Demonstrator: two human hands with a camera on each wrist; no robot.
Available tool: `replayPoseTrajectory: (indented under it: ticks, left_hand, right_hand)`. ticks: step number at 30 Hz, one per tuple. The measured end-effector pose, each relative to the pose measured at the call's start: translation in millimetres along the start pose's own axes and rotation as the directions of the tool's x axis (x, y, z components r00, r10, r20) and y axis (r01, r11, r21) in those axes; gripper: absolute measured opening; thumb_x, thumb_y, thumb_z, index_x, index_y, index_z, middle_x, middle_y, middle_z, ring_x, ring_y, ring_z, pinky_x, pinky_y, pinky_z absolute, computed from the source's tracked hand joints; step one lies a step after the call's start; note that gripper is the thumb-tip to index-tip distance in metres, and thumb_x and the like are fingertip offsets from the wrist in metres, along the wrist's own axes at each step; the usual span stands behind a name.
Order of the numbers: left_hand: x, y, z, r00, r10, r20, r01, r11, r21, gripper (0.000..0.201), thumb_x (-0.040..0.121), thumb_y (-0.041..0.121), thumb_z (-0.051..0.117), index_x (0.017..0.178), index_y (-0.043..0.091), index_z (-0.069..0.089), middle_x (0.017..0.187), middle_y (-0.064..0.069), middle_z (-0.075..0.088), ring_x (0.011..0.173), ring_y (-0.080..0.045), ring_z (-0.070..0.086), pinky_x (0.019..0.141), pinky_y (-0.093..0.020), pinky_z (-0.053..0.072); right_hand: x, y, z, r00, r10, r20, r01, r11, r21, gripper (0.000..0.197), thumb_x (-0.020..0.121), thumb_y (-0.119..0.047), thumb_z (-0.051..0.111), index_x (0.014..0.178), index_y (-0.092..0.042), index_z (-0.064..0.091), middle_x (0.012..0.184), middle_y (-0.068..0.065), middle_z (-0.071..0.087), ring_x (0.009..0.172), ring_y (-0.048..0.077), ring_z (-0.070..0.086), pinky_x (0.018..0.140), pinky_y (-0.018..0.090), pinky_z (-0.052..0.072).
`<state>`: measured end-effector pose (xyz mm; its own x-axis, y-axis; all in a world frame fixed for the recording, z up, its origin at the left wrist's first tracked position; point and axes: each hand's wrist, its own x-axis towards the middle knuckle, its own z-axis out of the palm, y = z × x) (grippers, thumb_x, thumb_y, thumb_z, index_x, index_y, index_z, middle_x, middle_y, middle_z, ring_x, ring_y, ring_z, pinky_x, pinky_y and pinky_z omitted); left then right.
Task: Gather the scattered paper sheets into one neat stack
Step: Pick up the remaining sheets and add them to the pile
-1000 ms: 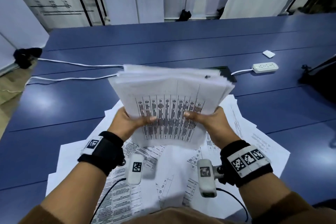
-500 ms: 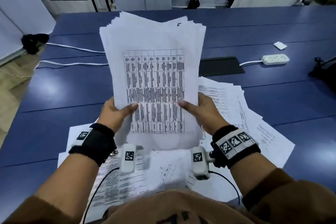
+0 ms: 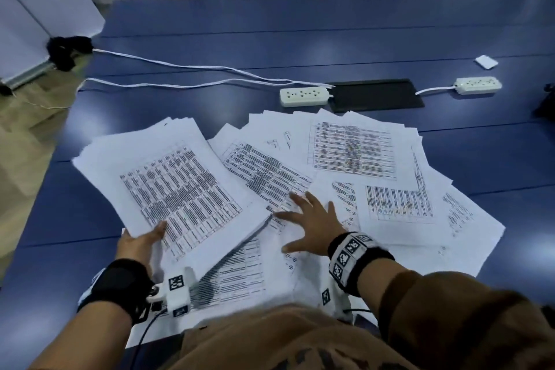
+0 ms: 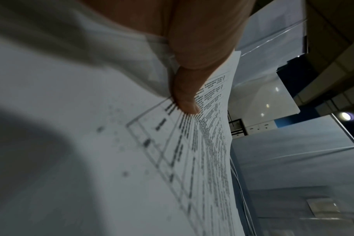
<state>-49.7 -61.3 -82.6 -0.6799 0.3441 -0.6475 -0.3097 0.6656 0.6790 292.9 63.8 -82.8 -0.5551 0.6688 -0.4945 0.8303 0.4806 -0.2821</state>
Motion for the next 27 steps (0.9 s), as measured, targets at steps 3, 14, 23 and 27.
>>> replayPoseTrajectory:
  ticks: [3, 14, 23, 27]
  left_hand:
    - [7, -4, -10, 1.0, 0.016, 0.001, -0.016, 1.0, 0.015, 0.122, 0.049, 0.062, 0.083, 0.146, 0.011, 0.029, 0.145, -0.013, 0.046, 0.124, -0.039, 0.049, 0.098, -0.051, 0.044]
    - [4, -10, -16, 0.994, -0.017, 0.109, 0.001, 0.989, 0.15, 0.076, 0.079, 0.044, 0.072, 0.135, 0.003, 0.042, 0.132, -0.024, 0.053, 0.115, -0.047, 0.053, 0.081, -0.049, 0.05]
    - [-13, -5, 1, 0.987, 0.061, 0.149, -0.088, 0.979, 0.182, 0.065, 0.084, 0.028, 0.072, 0.136, 0.002, 0.042, 0.136, -0.021, 0.052, 0.12, -0.042, 0.05, 0.103, -0.056, 0.038]
    - [-13, -3, 3, 0.98, 0.075, 0.185, -0.107, 0.98, 0.168, 0.06, 0.084, 0.027, 0.072, 0.133, 0.004, 0.046, 0.134, -0.019, 0.054, 0.118, -0.04, 0.051, 0.102, -0.055, 0.039]
  right_hand:
    - [-6, 20, 2, 0.994, 0.104, -0.018, -0.103, 0.994, 0.016, 0.084, 0.071, -0.073, 0.062, 0.142, -0.06, 0.018, 0.161, -0.016, -0.012, 0.149, 0.021, -0.014, 0.112, 0.068, -0.002]
    - [-31, 75, -16, 0.822, 0.48, -0.306, -0.431, 0.876, 0.217, 0.066, 0.071, -0.065, 0.07, 0.128, -0.035, 0.056, 0.135, 0.006, 0.048, 0.124, 0.027, 0.048, 0.101, 0.045, 0.042]
    - [-27, 92, -6, 0.842, 0.535, -0.07, -0.513, 0.834, 0.202, 0.112, 0.056, -0.083, 0.064, 0.149, -0.041, 0.017, 0.163, 0.008, -0.002, 0.148, 0.039, 0.004, 0.114, 0.063, 0.019]
    - [-29, 61, 6, 0.905, 0.418, -0.084, -0.404, 0.904, 0.139, 0.098, 0.061, -0.079, 0.065, 0.146, -0.044, 0.027, 0.163, 0.001, 0.0, 0.148, 0.037, -0.001, 0.114, 0.061, 0.015]
